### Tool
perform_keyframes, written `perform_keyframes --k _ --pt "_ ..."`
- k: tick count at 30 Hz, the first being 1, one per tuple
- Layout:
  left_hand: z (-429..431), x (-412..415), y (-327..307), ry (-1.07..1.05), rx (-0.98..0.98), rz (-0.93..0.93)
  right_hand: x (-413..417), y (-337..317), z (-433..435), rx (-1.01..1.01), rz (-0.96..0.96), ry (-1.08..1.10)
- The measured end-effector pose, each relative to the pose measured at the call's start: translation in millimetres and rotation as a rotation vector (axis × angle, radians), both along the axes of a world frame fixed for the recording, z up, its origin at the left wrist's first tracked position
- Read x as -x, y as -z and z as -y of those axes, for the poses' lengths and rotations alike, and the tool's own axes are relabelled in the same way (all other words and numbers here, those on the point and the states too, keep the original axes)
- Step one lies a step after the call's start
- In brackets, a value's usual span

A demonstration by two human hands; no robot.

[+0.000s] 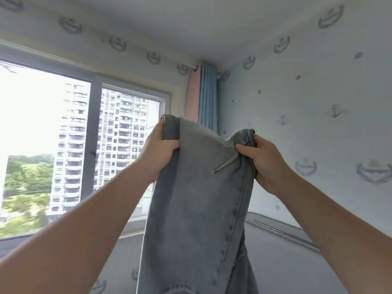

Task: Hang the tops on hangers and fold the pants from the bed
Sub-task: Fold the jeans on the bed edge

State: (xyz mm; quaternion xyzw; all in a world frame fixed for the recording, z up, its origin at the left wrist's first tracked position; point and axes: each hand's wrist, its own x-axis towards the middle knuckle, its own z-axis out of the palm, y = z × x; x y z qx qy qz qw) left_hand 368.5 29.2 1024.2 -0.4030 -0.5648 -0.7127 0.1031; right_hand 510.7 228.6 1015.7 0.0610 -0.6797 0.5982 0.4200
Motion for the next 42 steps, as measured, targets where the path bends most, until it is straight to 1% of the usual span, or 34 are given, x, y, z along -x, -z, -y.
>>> perform_keyframes --k 3,5,8,10,14,17,21,23,25,28,30,32,34,36,37,38,39,40,41,42 --pt "29 31 25 -0.133 0.117 -0.007 48 25 10 0.065 0.082 -0.169" --pt "46 45 50 -0.211 0.211 0.021 79 51 14 0.098 0.171 -0.295" --pt "67 64 102 -0.356 0.378 0.06 121 103 16 0.132 0.325 -0.459" --pt "78 73 144 -0.398 0.438 0.149 143 144 16 0.165 0.43 -0.521" --pt "94 72 246 -0.461 0.434 0.504 176 243 17 0.265 0.706 -0.593" --pt "99 55 337 -0.414 0.341 0.803 184 328 17 0.359 0.917 -0.677" --pt "102 11 451 -0.417 0.235 1.248 167 438 12 0.481 1.171 -0.748" --pt "98 -18 498 -0.425 0.152 1.414 149 484 7 0.51 1.249 -0.769" --pt "92 -46 539 -0.473 0.067 1.482 129 523 2 0.543 1.294 -0.778" --pt "79 -89 578 -0.48 -0.123 1.524 99 563 -6 0.626 1.311 -0.675" --pt "69 -116 594 -0.46 -0.217 1.524 79 576 -10 0.642 1.337 -0.719" --pt "58 -143 606 -0.495 -0.196 1.519 60 583 -16 0.616 1.358 -0.77" --pt "40 -169 614 -0.548 -0.134 1.516 45 584 -20 0.59 1.364 -0.802" --pt "18 -190 621 -0.608 -0.124 1.556 34 585 -25 0.597 1.342 -0.836" --pt "7 -198 626 -0.656 -0.136 1.589 31 583 -27 0.628 1.324 -0.848" --pt "-2 -205 630 -0.683 -0.191 1.635 28 581 -30 0.668 1.304 -0.859" --pt "-11 -211 635 -0.664 -0.262 1.684 27 579 -33 0.704 1.283 -0.872" --pt "-18 -215 638 -0.589 -0.296 1.726 26 576 -37 0.724 1.266 -0.884" --pt "-26 -218 636 -0.483 -0.272 1.764 24 573 -40 0.725 1.256 -0.895" --pt "-33 -221 635 -0.381 -0.204 1.772 23 570 -43 0.717 1.255 -0.904"
